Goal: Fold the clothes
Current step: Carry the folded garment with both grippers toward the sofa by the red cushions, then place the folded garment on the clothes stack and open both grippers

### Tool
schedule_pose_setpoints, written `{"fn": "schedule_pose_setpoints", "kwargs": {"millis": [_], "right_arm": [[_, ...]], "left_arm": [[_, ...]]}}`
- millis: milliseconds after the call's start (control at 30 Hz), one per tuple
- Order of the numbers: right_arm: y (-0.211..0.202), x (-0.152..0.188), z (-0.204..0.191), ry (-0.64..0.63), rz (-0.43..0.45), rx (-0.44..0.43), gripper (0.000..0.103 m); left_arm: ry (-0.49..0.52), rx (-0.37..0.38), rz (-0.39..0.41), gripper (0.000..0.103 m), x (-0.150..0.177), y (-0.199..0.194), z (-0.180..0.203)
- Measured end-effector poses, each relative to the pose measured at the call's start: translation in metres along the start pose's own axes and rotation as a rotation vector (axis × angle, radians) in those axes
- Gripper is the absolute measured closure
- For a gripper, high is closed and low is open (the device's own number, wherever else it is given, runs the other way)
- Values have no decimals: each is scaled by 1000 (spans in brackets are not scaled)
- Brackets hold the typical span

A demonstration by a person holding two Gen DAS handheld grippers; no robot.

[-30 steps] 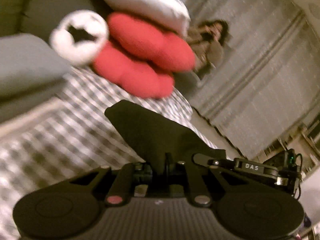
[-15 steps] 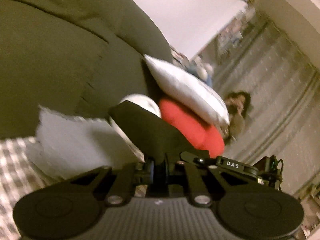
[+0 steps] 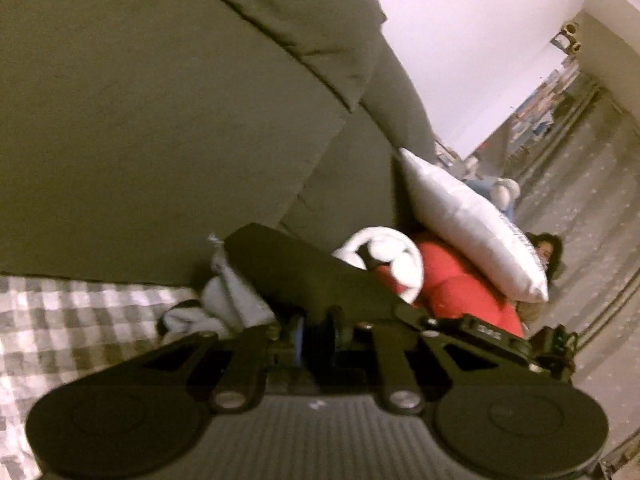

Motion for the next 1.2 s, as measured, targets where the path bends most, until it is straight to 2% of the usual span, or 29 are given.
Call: {"fn": "schedule_pose_setpoints", "kwargs": {"millis": [67, 133, 167, 233, 300, 467, 600, 733, 800, 967, 1100, 1200], "right_arm": [[-4, 0, 5, -1, 4, -1, 54], [-12, -3, 2, -22, 18, 12, 54], [-16, -4, 0, -37, 29, 23, 54], [-27, -7, -6, -75, 56, 41, 54], [-34, -5, -14, -126, 79, 58, 54], [-42, 7, -29, -220, 80, 81, 53], [-41, 18, -30, -278, 64, 144, 53], [-53, 27, -34, -297, 73, 179, 51], [-61, 34, -44, -333, 83, 203, 48], [-78, 66, -69, -462, 87, 304, 34], [-88, 91, -79, -524, 63, 374, 28], [-94, 102, -77, -520, 36, 412, 24]], "left_arm": [[24, -9, 14, 78, -2, -3, 3], [81, -40, 56, 72, -7, -12, 12], [115, -60, 87, 66, -10, -16, 17], [176, -79, 146, 63, -16, -24, 27], [217, -65, 158, 61, -18, -28, 36], [323, -23, 75, 58, -12, -16, 55], [417, -79, -14, 59, 5, -6, 59], [394, -111, -13, 55, 3, -22, 64], [393, -159, -20, 48, 3, -31, 73], [400, -336, -68, 18, 13, -47, 97], [396, -447, -95, 9, 29, -61, 109], [388, -488, -130, 2, 41, -67, 113]]}}
Point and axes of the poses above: each gripper's, at about its wrist camera, not at the fingertips, and y roughly the way its jaws point, z to its right, x to its underside, the point moved 1 cm from there along y, roughly the way its jaws point, and after that the axes turned 8 degrees about y, right-handed, at the moved point
